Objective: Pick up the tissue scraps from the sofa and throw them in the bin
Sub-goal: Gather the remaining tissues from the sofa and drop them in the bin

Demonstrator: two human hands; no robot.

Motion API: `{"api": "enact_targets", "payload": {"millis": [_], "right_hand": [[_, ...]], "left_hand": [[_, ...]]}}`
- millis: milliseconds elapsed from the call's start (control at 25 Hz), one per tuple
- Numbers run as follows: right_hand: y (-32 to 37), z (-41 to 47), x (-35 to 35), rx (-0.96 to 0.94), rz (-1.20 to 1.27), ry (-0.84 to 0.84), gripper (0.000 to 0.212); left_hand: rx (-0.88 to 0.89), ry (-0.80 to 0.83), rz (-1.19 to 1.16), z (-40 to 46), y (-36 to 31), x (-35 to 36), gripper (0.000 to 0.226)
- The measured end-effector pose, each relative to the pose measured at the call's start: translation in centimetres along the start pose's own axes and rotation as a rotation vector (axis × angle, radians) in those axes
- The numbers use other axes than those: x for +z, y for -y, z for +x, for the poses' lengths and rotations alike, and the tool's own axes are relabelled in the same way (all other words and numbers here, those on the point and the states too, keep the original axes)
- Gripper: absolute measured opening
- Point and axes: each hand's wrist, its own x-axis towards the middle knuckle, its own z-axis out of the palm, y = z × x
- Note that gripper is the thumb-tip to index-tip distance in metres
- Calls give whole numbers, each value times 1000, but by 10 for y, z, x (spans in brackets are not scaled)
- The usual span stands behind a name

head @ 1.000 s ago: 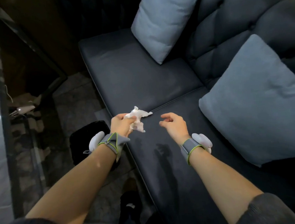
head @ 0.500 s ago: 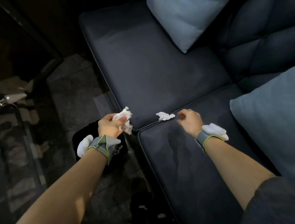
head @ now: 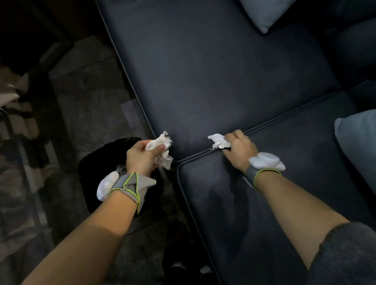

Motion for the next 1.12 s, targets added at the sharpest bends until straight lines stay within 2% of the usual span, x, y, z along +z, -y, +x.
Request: {"api": "enact_targets", "payload": {"millis": [200, 360, 520, 640, 720, 800, 920, 1120], "right_hand": [[-3, 9, 8, -33, -55, -52, 24], [-6, 4, 0, 21, 51, -67, 24], [-5, -14, -21, 84, 277, -125, 22], [6, -34, -45, 128, 535, -157, 20], [15, -47, -57, 142, 640, -140, 21], [26, -58, -65, 134, 683, -108, 22], [51, -71, -68, 99, 709, -38, 23], [114, -85, -56, 14, 723, 127, 22]], "left_hand": [[-13, -10, 74, 3, 15, 8, 31], [-16, -4, 77, -3, 10, 7, 34], [-5, -8, 27, -19, -7, 5, 30], [-4, 35, -19, -40, -21, 5, 15], [1, 37, -37, -53, -26, 4, 19], [15, -5, -31, -67, -30, -2, 11], [27, -75, -27, -82, -35, -25, 26], [-20, -293, 30, -97, -21, -85, 36]]}}
